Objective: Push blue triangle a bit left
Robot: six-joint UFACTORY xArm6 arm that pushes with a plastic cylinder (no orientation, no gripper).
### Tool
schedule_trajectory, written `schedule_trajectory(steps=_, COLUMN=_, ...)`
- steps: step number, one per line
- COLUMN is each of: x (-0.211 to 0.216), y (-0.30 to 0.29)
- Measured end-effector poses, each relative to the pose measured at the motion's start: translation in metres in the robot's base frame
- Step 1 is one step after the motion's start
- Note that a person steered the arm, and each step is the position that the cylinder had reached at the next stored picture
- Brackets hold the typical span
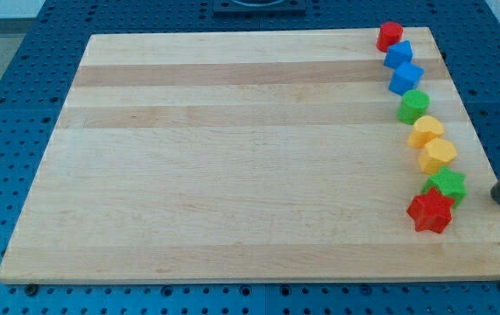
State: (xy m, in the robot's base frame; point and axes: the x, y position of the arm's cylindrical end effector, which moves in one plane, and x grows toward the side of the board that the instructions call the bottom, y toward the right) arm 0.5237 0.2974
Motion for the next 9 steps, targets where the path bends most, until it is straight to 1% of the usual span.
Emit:
schedule_trajectory(steps=2, x=-0.083, y=-0.002)
schedule_trajectory(steps=4, x=-0.178, y=-0.025)
schedule_trajectory(steps=6, x=-0.251, y=-0.039)
schedule_trajectory(steps=7, x=-0.265, y=-0.057)
schedule_trajectory(steps=9, x=-0.265, y=-0.088)
